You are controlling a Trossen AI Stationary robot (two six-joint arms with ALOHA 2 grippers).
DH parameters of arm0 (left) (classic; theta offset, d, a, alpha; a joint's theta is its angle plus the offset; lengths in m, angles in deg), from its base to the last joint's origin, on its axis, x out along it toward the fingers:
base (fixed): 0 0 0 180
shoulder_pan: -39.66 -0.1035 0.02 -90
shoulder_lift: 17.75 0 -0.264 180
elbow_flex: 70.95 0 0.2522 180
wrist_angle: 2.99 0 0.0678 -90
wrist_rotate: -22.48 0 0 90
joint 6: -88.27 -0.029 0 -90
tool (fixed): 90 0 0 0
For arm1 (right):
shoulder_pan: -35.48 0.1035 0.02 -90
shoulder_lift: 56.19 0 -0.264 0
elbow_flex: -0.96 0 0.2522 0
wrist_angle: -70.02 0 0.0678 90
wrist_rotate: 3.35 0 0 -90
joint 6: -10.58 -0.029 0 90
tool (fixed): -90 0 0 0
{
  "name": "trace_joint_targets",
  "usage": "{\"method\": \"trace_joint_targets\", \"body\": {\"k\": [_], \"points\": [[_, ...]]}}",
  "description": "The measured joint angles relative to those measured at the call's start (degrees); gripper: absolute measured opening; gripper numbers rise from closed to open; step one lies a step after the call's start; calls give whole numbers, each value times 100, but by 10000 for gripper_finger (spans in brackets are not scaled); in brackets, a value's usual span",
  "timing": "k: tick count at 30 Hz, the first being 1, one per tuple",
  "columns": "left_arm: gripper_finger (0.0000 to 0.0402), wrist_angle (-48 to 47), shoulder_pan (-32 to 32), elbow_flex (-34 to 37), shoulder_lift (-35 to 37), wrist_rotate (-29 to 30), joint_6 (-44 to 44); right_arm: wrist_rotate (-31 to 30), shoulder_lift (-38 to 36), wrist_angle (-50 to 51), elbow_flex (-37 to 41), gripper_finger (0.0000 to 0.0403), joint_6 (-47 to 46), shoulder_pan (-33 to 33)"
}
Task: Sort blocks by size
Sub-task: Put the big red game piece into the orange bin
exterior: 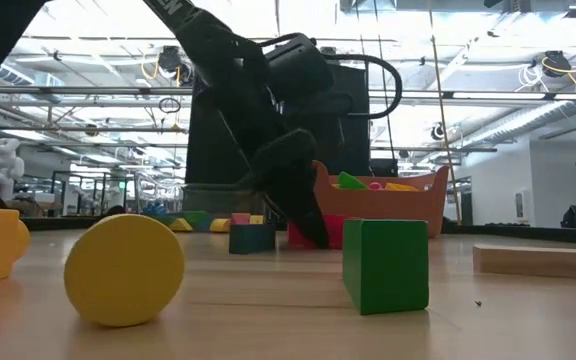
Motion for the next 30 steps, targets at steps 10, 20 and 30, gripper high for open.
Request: {"method": "trace_joint_targets", "body": {"k": [10,20,30], "points": [[164,-60,-354,-746,1007,411,-175,-13,0,0,-2,105,2,2],[164,63,-1753,-1243,1094,1673,-1313,-10,0,-16,-2,105,-24,2],[243,106,-2512,-1248,735,1037,-1048,-12,0,-22,-4,105,-44,2]]}}
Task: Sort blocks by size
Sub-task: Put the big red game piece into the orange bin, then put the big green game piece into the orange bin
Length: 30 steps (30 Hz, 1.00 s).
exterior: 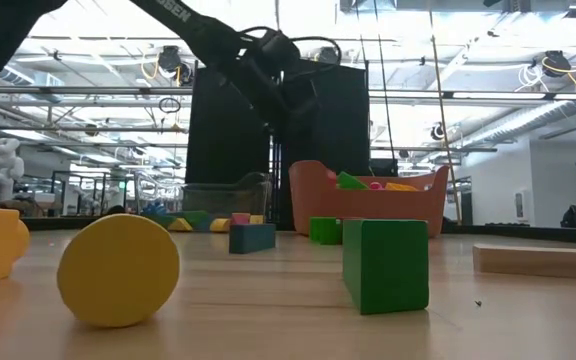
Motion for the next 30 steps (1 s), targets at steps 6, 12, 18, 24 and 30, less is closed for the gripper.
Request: {"method": "trace_joint_targets", "body": {"k": [6,12,18,24,30], "points": [[254,29,135,-48,19,-643,-122,17,0,-31,-2,105,-34,0],[255,-911,758,-420,473,-1528,-270,46,1,-26,-2,105,-88,4],[256,-1953,1704,-344,337,-1565,-2737,36,0,-26,-2,105,-88,4],[256,-2017,1889,-308,-242,-1490,-3472,33,9,-43,-2,105,-86,4],[256,-1588,1830,-319,-647,-1495,-4078,53,9,-128,-2,105,-107,4]]}}
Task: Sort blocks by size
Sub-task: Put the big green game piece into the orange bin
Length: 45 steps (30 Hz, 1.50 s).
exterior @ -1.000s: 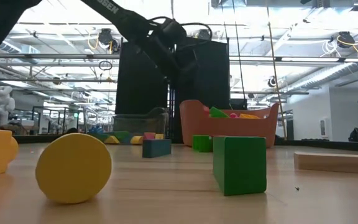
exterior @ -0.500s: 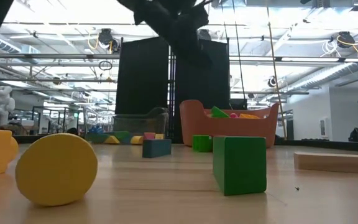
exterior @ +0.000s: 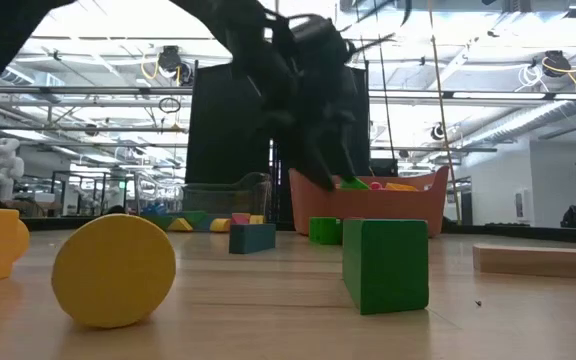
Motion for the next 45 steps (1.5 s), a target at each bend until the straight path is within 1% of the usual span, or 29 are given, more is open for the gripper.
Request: {"method": "trace_joint_targets", "body": {"k": [2,7,13,21,25,28,30,34,38,45], "points": [[257,-36,-13,7,-114,-4,-232,98,0,-46,0,105,-2,0],[257,-66,-23,4,-340,-22,-335,170,-2,-116,0,105,-4,0],[257,45,-88,-5,-608,-31,-746,232,0,-111,0,105,2,0],[257,84,-242,-29,-792,304,-519,237,-2,-108,0,105,43,0],[257,71,-345,-25,-796,537,-63,242,-2,-108,0,105,37,0],[257,26,-344,-20,-811,1219,618,244,-2,-108,0,105,24,0],[257,-41,-348,-16,-818,1417,1124,246,-2,-108,0,105,22,0],[256,-76,-347,-11,-820,1452,1718,239,-2,-108,0,105,26,0],[250,-151,-290,-24,-821,1453,2130,239,-2,-108,2,105,22,0],[214,-1035,-128,-479,-863,1461,2597,235,-2,-108,2,105,20,0]]}}
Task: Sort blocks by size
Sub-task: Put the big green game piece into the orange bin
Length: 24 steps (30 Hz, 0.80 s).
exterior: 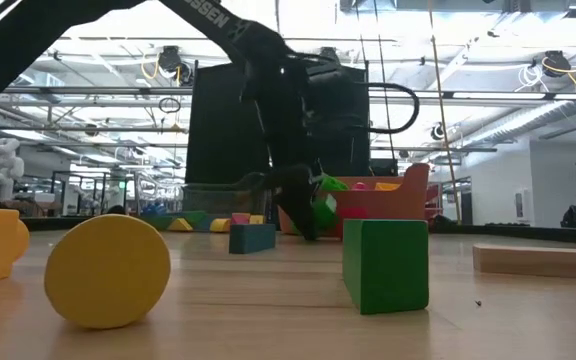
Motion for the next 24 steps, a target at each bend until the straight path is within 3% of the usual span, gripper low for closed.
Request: {"method": "trace_joint_targets", "body": {"k": [9,18,24], "points": [[131,-716,29,-558,8,-45,7,0,0,-2,0,105,-2,0],[130,-1554,112,-1604,21,-45,153,-5,0,-2,0,105,-2,0],[130,-1173,-123,-2466,34,260,330,-9,0,-2,0,105,-2,0]]}}
